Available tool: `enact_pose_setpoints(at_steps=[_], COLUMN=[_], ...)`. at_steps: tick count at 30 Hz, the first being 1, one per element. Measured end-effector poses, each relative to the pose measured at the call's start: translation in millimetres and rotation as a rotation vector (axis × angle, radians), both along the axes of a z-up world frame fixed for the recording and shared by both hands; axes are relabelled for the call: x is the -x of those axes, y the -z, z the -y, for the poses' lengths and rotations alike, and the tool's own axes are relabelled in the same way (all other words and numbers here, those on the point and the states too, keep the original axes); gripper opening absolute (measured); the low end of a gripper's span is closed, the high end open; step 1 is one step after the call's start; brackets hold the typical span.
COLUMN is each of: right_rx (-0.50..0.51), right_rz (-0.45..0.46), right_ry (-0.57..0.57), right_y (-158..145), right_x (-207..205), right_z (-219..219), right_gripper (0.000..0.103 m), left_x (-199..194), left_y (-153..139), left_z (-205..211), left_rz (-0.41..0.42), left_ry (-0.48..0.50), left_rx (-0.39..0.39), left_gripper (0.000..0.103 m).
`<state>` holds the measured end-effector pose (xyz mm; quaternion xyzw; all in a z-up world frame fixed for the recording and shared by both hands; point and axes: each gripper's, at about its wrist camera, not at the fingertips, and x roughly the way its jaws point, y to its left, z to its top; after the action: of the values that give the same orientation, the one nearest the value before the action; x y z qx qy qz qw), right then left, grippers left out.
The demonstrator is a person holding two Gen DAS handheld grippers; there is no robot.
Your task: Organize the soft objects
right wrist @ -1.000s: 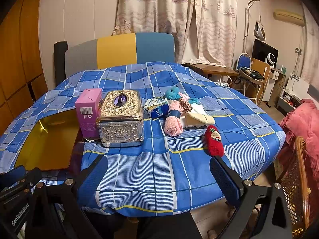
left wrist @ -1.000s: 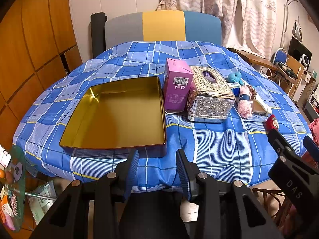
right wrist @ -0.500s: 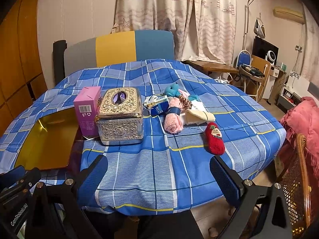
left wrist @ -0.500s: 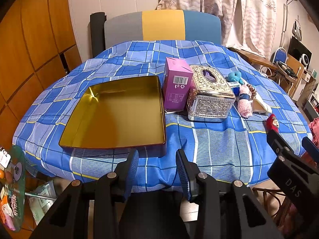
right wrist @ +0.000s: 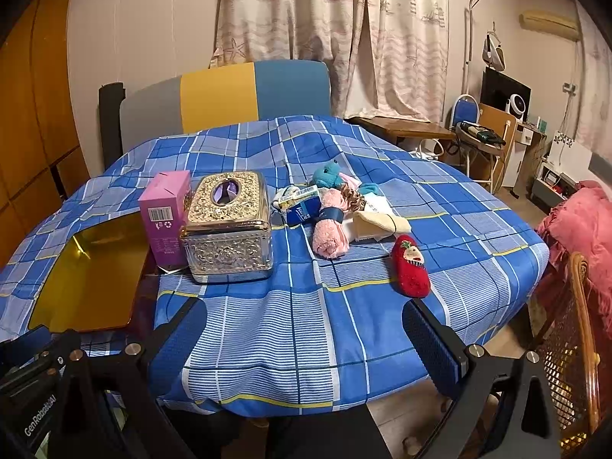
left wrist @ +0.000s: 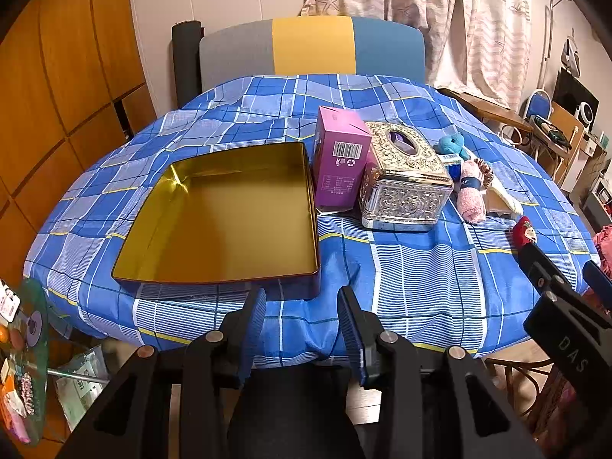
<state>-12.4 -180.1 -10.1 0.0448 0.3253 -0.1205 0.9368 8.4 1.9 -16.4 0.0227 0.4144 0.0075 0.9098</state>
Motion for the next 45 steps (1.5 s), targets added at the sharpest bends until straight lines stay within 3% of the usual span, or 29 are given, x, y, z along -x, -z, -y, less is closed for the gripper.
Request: enact_pose_setpoints(at_steps=[25,34,37,40,45], right_rx=[0.019,0.024,0.002,-0.107,-0.224], right_rz=[-0.014,0.064,0.107,0.033,-0.075], right_ry=[-0.026,-0.12,-0.17,-0.22,-0.105], right_y=[4,-5,-7,4,40], right_x=[-1,1,-1,-19,-37], right_z=[-4,-7,2,23,74], right_gripper=[0.103,0.103,0.103,0.103,0.103], left_x=[-3,-5,-5,-4,-2], left_y=[5,10,14,20,32], left_z=[-1,-2,-1,0,11], left_rz=[-0.022,-0.039,-0.044,-0.041,-0.039], left_ry=[0.0,0.014,0.069,0.132,0.206], left_rx=[0.001,0.015,0.058,0.123,0.104], left_gripper=[0.039,0.039,0.039,0.039,0.039])
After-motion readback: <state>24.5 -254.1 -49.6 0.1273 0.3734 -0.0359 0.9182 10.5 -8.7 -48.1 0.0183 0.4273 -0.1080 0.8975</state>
